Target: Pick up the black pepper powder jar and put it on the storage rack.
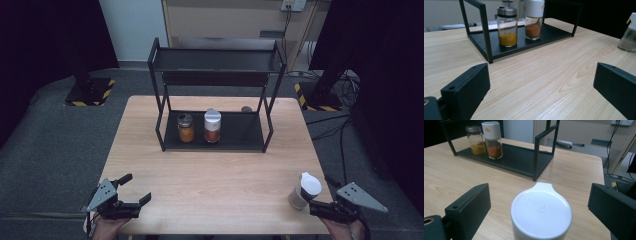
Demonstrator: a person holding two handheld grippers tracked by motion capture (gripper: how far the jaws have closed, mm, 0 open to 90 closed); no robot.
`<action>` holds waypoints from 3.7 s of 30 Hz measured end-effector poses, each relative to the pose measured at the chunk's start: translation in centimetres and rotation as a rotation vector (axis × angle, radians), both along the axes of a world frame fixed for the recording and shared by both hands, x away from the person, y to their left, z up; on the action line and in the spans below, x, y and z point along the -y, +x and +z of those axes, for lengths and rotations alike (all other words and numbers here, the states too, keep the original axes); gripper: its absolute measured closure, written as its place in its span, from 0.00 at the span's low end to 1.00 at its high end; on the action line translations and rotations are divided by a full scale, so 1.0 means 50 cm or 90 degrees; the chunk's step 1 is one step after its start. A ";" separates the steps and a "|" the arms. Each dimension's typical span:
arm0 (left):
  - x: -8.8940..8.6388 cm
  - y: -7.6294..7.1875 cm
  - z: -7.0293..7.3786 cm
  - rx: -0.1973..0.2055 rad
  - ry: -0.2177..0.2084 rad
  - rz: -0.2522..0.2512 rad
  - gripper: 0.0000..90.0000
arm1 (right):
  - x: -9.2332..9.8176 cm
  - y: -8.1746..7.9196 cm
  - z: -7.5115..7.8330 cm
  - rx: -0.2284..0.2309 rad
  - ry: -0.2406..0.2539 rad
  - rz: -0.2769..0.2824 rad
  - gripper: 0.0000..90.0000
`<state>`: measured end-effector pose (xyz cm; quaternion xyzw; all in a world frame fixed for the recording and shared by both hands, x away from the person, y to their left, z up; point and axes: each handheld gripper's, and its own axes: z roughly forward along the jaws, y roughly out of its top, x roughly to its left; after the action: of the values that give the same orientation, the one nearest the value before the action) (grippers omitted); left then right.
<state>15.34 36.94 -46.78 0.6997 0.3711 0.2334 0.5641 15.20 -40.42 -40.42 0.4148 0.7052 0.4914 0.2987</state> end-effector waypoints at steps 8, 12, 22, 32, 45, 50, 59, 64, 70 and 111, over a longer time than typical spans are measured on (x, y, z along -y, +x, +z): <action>-0.001 -0.003 -0.001 0.001 -0.001 0.001 0.00 | -0.009 0.020 0.002 -0.036 -0.015 0.007 0.07; -0.001 -0.003 -0.001 0.001 -0.001 0.001 0.00 | -0.012 0.029 -0.001 -0.049 -0.020 0.004 0.09; -0.005 -0.001 -0.004 0.001 -0.007 0.000 0.00 | -0.019 0.039 -0.010 -0.072 -0.030 -0.002 0.20; -0.008 0.000 -0.007 -0.001 -0.014 0.000 0.00 | -0.020 0.031 -0.027 -0.071 -0.013 -0.017 0.34; -0.009 0.001 -0.008 -0.002 -0.017 0.000 0.00 | -0.031 0.030 -0.023 -0.074 -0.010 -0.024 0.34; -0.009 0.001 -0.007 -0.001 -0.016 -0.001 0.00 | -0.045 0.037 -0.015 -0.068 -0.020 -0.019 0.34; -0.009 0.001 -0.008 -0.002 -0.019 0.000 0.00 | -0.078 0.054 0.011 -0.058 -0.023 -0.008 0.34; -0.009 0.001 -0.008 -0.003 -0.017 -0.001 0.00 | -0.096 0.067 0.029 -0.054 -0.022 0.004 0.34; -0.010 0.001 -0.008 -0.003 -0.020 -0.001 0.00 | -0.122 0.086 0.052 -0.051 -0.029 0.024 0.34; -0.010 0.002 -0.009 -0.003 -0.019 -0.003 0.00 | -0.290 0.255 0.165 -0.049 -0.039 0.082 0.34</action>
<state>15.44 37.46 -47.24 0.6925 0.3741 0.2251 0.5743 27.96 -25.93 -32.18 0.3776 0.7561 0.4716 0.2514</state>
